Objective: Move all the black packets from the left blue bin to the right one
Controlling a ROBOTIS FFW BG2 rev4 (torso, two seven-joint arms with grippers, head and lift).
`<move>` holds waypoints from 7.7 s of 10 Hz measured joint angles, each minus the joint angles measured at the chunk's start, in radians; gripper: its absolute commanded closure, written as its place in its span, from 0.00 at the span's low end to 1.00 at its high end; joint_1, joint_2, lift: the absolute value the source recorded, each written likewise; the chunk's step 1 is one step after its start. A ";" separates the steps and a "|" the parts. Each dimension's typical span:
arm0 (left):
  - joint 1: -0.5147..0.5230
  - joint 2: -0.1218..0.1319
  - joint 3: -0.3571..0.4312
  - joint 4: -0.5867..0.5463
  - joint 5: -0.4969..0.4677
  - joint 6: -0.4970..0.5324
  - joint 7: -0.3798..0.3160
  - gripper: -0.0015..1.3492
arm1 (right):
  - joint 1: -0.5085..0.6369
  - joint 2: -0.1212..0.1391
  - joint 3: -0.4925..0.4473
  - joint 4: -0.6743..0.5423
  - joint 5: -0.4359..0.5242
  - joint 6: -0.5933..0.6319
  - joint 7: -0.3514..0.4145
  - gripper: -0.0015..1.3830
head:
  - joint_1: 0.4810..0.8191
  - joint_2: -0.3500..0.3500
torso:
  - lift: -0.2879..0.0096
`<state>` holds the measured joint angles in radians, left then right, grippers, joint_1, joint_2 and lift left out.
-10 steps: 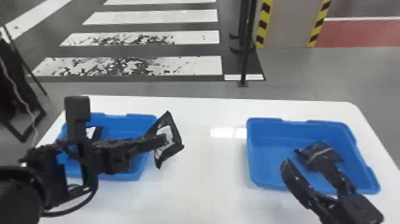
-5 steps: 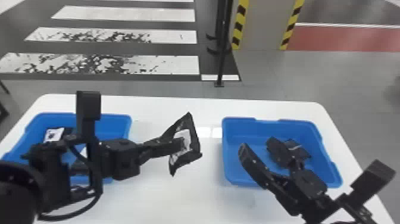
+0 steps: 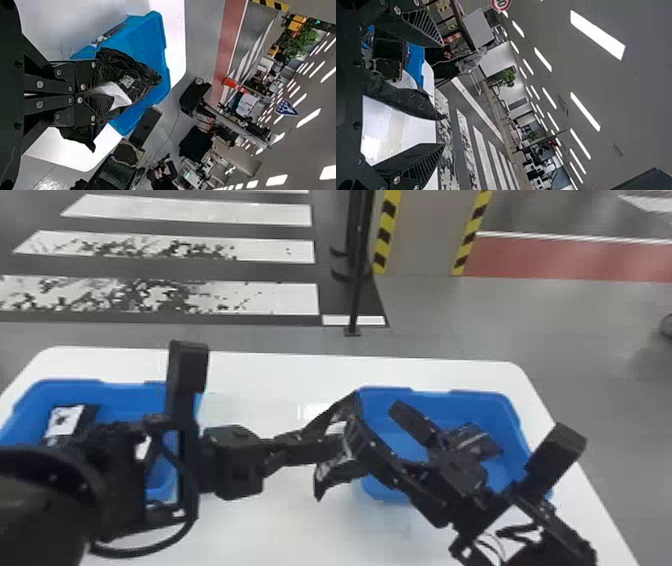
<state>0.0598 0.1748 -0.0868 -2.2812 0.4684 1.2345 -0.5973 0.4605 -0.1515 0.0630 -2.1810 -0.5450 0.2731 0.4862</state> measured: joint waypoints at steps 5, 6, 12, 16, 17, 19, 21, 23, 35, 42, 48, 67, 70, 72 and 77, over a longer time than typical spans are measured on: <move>-0.024 0.002 -0.064 0.007 0.033 -0.005 -0.007 0.89 | -0.061 -0.022 0.025 0.040 -0.007 0.026 -0.009 0.92 | 0.63 0.32 | 0.46; -0.024 0.002 -0.063 0.007 0.034 -0.007 -0.007 0.89 | -0.063 -0.021 0.024 0.047 -0.022 0.029 -0.009 0.92 | 0.63 0.32 | 0.46; 0.021 -0.012 -0.020 0.007 0.068 -0.018 0.004 0.04 | -0.055 -0.012 0.016 0.057 -0.041 0.027 -0.008 0.93 | 0.63 0.33 | 0.46; 0.133 -0.023 0.080 -0.048 0.082 -0.036 0.002 0.12 | -0.125 -0.015 -0.073 0.163 -0.019 0.026 -0.015 0.92 | 0.63 0.30 | 0.46; 0.159 -0.026 0.106 -0.068 0.087 -0.038 0.002 0.12 | -0.152 -0.020 -0.093 0.190 -0.010 0.026 -0.019 0.92 | 0.63 0.29 | 0.46; 0.219 -0.037 0.167 -0.114 0.098 -0.042 0.001 0.12 | -0.221 -0.031 -0.123 0.278 0.013 0.026 -0.026 0.89 | 0.63 0.28 | 0.46; 0.268 -0.043 0.218 -0.146 0.098 -0.055 0.001 0.12 | -0.279 -0.035 -0.154 0.366 0.050 0.026 -0.036 0.66 | 0.63 0.26 | 0.46; 0.299 -0.047 0.265 -0.167 0.091 -0.076 0.002 0.12 | -0.298 -0.035 -0.190 0.397 0.090 0.026 -0.046 0.25 | 0.63 0.25 | 0.46; 0.132 -0.037 0.486 -0.050 -0.246 0.024 0.053 0.12 | 0.276 0.104 -0.261 -0.058 0.200 -0.176 -0.120 0.09 | 0.63 0.60 | 0.46; -0.124 0.010 0.417 0.338 -0.457 0.141 0.080 0.12 | 0.300 0.105 -0.254 -0.044 0.168 -0.150 -0.119 0.09 | 0.63 0.72 | 0.46; -0.222 0.012 0.318 0.497 -0.486 0.169 0.085 0.60 | 0.290 0.106 -0.250 -0.019 0.134 -0.143 -0.118 0.10 | 0.63 0.66 | 0.46; 0.043 -0.018 0.009 -0.037 -0.168 0.005 -0.027 0.89 | -0.005 0.024 -0.082 0.027 0.008 0.050 -0.025 0.11 | 0.63 0.35 | 0.46; 0.026 -0.017 -0.027 -0.037 -0.140 -0.006 -0.027 0.89 | -0.044 0.009 -0.015 0.043 -0.009 0.051 -0.024 0.15 | 0.63 0.37 | 0.46; 0.017 -0.017 -0.043 -0.037 -0.133 -0.009 -0.026 0.89 | -0.060 0.003 0.018 0.061 -0.032 0.051 -0.022 0.52 | 0.63 0.38 | 0.46; 0.021 -0.020 -0.028 -0.037 -0.131 -0.012 -0.026 0.89 | -0.078 0.002 0.060 0.124 -0.161 0.052 0.000 0.92 | 0.63 0.44 | 0.46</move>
<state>0.0805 0.1551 -0.1152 -2.3181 0.3372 1.2222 -0.6229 0.3828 -0.1492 0.1229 -2.0570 -0.7060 0.3247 0.4864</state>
